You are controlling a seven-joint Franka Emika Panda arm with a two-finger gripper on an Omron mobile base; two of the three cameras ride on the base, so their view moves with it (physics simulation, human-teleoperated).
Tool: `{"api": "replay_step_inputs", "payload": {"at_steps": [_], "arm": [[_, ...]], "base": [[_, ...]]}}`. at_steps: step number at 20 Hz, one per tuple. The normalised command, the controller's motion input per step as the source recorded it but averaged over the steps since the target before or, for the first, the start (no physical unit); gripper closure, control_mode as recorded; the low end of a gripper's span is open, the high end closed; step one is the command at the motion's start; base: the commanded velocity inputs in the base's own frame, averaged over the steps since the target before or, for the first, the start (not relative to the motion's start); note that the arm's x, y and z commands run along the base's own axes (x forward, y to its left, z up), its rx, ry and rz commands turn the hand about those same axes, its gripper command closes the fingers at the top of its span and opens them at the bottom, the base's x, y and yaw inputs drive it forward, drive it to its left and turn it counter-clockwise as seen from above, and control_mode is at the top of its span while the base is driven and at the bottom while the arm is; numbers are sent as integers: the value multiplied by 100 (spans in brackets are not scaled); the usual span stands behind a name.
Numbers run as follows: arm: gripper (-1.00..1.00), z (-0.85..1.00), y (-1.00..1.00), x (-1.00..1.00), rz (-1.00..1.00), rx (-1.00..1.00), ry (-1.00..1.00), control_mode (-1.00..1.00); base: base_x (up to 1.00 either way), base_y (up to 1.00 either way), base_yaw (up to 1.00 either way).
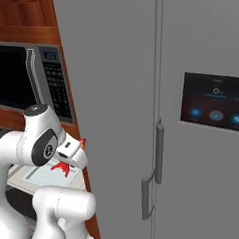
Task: Place the fish on the rack of the oven.
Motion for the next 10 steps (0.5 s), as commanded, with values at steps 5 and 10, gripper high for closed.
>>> {"api": "replay_step_inputs", "payload": {"at_steps": [5, 10], "arm": [[100, -6, 24, 0, 3, -1, -3, -100], [100, -5, 100, 0, 18, -18, -12, -100]], "base": [[3, 5, -1], [0, 0, 0]]}}
